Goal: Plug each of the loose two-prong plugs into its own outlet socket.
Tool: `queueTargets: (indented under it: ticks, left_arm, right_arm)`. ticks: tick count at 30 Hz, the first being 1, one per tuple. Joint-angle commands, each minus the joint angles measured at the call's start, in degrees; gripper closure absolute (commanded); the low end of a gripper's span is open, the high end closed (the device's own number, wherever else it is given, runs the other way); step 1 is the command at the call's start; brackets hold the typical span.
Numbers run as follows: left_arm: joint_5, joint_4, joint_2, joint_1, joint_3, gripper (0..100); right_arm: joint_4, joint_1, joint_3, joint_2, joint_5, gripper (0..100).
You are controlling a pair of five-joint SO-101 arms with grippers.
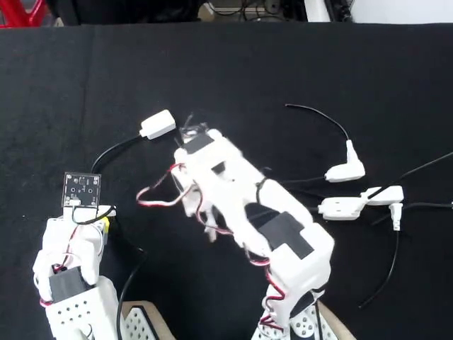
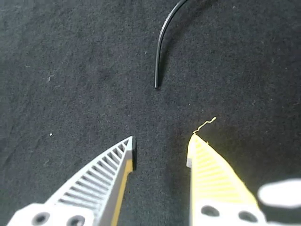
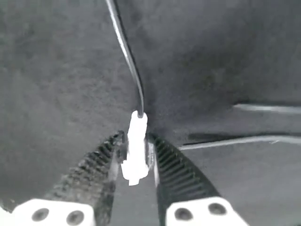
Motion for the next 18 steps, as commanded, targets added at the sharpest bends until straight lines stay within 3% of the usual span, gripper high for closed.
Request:
queueTargets:
  ticks: [1,5,18]
  left_arm:
    - [-0.5,0.4,-0.2,0.5,1.1,81]
    - [-0.5,0.4,-0.2,0.5,1.1,81]
    - [-0.5,0.4,-0.2,0.4,1.1,81]
  right_arm:
    - [1.5,6.8,-6.6,-0.2,8.8,98.6]
    - [-0.4,8.9,-8.9,0.2,13.0,98.6]
    - [-4.8,1.8,0.1,0.2,18.9,98.4]
